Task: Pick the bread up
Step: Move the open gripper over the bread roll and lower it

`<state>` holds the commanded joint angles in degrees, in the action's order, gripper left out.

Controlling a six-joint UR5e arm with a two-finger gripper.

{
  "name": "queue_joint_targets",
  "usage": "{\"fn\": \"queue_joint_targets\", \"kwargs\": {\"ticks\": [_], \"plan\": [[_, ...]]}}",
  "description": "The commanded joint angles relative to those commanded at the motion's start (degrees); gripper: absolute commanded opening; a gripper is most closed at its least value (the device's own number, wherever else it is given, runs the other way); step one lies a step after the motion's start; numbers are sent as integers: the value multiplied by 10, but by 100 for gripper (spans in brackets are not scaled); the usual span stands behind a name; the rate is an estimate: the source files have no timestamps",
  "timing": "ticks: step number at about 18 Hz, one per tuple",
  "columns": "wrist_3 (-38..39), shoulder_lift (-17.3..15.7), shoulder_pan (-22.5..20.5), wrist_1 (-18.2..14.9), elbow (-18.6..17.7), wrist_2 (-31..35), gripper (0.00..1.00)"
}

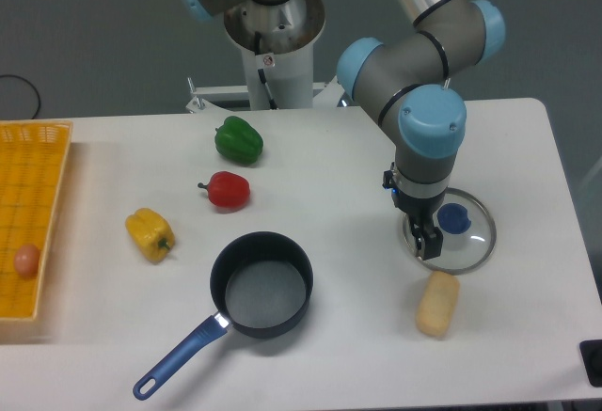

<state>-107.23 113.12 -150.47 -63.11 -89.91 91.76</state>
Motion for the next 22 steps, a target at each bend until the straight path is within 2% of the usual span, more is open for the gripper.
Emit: {"fn": "queue_joint_targets", "kwargs": {"ticks": [4, 6, 9, 13, 17, 20, 22], "plan": [[14, 0, 0, 1, -4, -3, 100], [53, -2, 0, 3, -13, -8, 100], [136, 0, 0, 42, -27, -7, 100], [285, 12, -2, 47, -12, -8, 100], [307, 32, -5, 47, 8, -4, 100], [388, 65, -4, 48, 37, -5, 100], [413, 87, -3, 54, 61, -6, 100]]}}
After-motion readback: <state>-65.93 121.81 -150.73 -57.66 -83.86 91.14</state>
